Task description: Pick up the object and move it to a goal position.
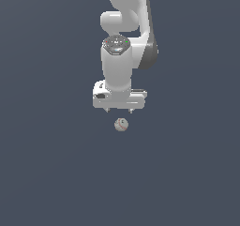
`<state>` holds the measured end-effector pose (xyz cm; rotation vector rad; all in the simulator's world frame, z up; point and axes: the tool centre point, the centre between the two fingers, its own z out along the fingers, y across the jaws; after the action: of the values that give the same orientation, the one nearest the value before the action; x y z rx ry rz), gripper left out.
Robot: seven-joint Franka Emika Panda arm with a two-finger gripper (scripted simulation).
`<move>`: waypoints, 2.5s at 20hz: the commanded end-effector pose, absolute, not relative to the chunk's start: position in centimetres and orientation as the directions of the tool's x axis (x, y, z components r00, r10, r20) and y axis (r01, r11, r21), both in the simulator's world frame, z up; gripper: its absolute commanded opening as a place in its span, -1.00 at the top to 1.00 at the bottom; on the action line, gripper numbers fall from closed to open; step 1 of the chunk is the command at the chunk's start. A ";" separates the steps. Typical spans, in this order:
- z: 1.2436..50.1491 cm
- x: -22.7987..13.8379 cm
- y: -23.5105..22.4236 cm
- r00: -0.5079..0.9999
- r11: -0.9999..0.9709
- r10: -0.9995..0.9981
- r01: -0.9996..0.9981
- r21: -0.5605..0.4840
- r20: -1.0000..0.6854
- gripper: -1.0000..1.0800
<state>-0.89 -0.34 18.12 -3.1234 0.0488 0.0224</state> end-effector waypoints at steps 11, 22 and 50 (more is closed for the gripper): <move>17.5 -1.3 -0.6 0.998 -0.998 -0.064 -0.065 -0.016 -0.028 -0.92; 14.5 -1.5 0.0 0.973 -0.973 -0.231 -0.231 -0.010 -0.020 -0.92; 8.6 -2.3 0.8 0.871 -0.871 -0.491 -0.491 0.000 -0.001 -0.92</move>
<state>-2.25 0.78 9.09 -3.0386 0.7963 -0.0005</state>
